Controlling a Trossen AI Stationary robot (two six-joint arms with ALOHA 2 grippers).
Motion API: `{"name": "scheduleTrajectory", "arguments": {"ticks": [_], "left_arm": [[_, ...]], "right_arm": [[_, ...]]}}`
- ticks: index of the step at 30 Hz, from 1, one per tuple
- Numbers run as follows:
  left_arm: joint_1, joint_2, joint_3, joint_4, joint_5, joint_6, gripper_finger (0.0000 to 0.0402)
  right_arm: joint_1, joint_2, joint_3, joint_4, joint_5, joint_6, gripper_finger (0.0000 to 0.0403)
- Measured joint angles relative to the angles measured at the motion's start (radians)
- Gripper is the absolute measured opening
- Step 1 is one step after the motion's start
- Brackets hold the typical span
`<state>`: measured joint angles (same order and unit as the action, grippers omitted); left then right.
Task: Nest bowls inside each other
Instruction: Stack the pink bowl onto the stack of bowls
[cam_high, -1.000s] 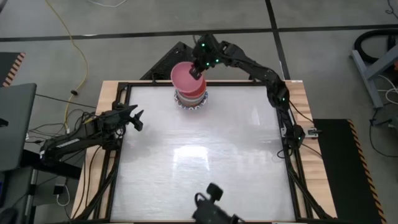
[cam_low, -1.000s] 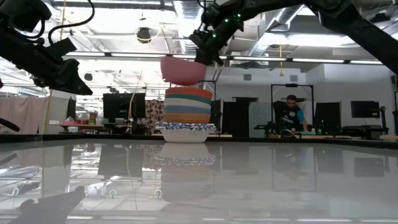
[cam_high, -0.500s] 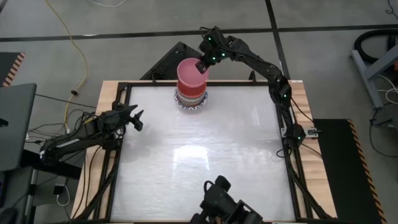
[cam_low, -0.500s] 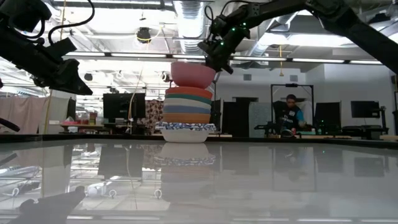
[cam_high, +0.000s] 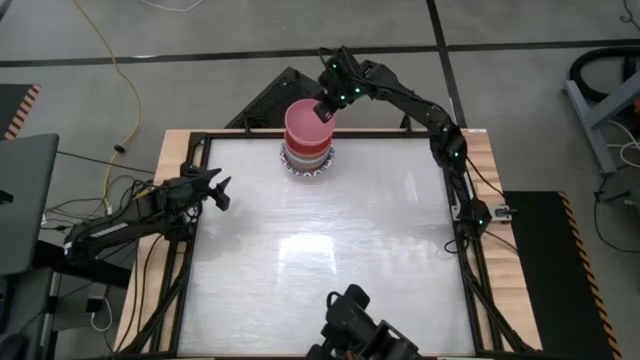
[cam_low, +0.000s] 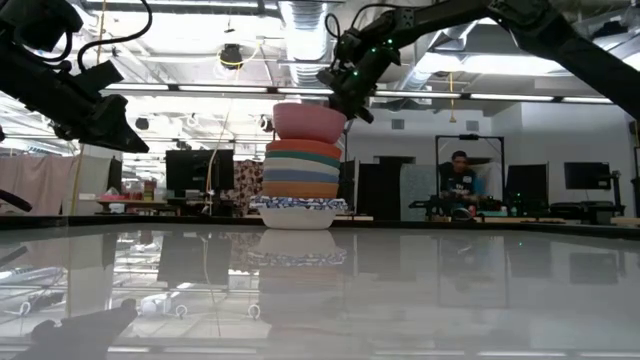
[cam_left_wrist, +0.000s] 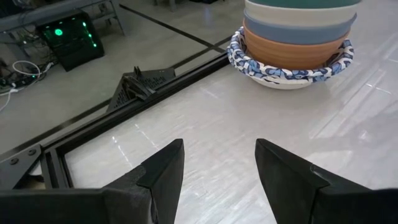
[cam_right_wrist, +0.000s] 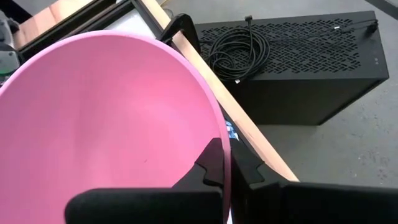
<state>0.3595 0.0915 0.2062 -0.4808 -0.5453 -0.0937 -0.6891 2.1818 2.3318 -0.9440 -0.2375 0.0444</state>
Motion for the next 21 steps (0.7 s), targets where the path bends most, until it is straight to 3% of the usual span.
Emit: {"name": "scheduleTrajectory", "arguments": {"ticks": [21], "left_arm": [[0.0,0.0,0.0,0.0,0.015,0.001,0.019]], "right_arm": [[-0.009,0.095,0.0,-0.036,-0.026,0.0,0.0014]]}}
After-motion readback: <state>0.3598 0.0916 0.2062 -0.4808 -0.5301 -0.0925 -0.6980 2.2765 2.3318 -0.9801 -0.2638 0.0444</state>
